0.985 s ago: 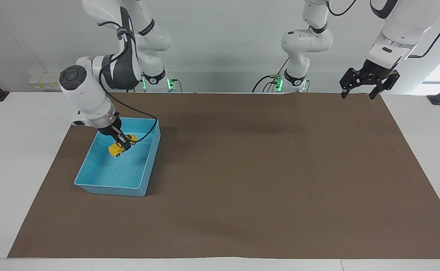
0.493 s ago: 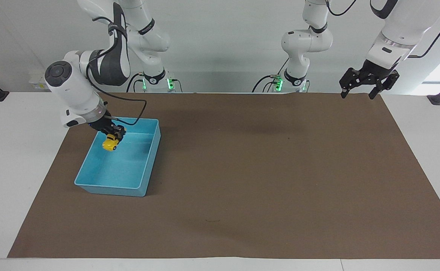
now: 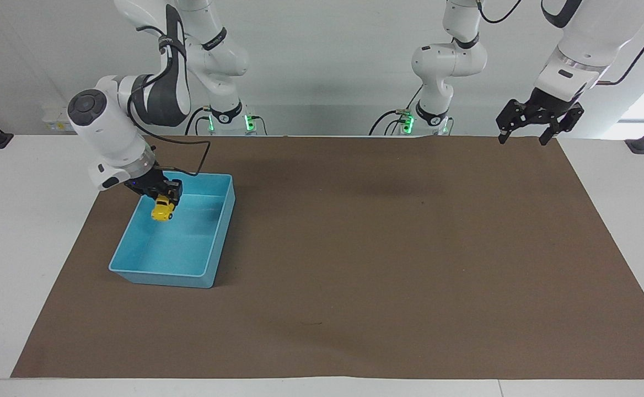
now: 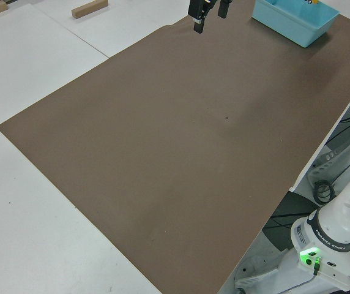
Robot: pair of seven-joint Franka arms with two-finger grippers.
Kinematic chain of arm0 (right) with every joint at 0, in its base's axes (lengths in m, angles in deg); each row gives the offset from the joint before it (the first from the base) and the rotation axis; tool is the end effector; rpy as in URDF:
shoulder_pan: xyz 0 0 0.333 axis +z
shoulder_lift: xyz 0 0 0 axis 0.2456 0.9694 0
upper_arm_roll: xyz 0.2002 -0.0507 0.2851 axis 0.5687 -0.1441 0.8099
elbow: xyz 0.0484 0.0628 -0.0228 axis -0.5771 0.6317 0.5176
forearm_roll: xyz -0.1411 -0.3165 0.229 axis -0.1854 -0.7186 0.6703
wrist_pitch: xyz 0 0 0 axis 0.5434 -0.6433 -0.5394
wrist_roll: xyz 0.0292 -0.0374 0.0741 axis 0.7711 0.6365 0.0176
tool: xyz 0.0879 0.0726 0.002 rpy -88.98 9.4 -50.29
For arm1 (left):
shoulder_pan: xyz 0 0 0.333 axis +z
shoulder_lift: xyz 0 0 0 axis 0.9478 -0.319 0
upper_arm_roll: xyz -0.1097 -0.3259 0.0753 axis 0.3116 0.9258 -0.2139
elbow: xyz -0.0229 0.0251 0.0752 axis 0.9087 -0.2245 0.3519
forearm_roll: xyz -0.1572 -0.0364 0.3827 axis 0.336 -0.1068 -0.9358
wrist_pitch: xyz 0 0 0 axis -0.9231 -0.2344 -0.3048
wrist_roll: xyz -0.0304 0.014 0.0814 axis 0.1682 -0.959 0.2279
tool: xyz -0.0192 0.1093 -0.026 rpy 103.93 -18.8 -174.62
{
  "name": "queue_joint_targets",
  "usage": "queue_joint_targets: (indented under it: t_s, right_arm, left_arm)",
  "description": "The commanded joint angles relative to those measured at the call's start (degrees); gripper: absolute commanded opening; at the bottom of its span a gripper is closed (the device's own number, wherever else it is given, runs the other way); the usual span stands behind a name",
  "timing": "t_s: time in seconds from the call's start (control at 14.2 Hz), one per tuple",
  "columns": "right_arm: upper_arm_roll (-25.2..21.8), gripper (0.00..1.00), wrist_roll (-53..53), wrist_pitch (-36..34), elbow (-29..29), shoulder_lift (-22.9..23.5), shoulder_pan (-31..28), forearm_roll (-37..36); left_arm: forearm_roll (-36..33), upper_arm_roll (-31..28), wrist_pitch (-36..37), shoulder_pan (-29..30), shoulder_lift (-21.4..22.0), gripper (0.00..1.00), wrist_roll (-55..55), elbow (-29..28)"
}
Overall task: Wind up and store yellow beetle car
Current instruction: 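Lift the car and carry it over the blue box with the right gripper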
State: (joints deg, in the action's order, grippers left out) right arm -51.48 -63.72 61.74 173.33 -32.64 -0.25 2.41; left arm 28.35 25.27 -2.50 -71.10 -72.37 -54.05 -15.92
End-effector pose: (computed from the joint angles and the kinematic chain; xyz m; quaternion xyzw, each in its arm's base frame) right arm 0.5766 -0.0417 0.4332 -0.9976 0.0616 0.0315 0.0055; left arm 0.5427 -0.0420 0.6693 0.9988 -0.0478 0.0052 0.0113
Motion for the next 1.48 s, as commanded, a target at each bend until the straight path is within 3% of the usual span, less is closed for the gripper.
queue_joint_targets:
  t_s: [0.0,0.63,1.41]
  right_arm:
    - [0.1,0.00,-1.8,6.9,6.2,-1.3,-0.4,0.6]
    - [0.2,0.00,-2.0,18.7,11.6,2.6,-0.3,0.6]
    - [0.2,0.00,-1.5,22.1,12.9,4.7,0.5,0.6]
  left_arm:
    - [0.6,-0.4,0.6,-0.8,0.4,1.00,0.2,-0.2]
    - [0.8,-0.4,0.3,-2.5,0.4,1.00,0.3,0.0]
    - [0.8,-0.5,0.6,-1.6,0.4,1.00,0.3,0.0]
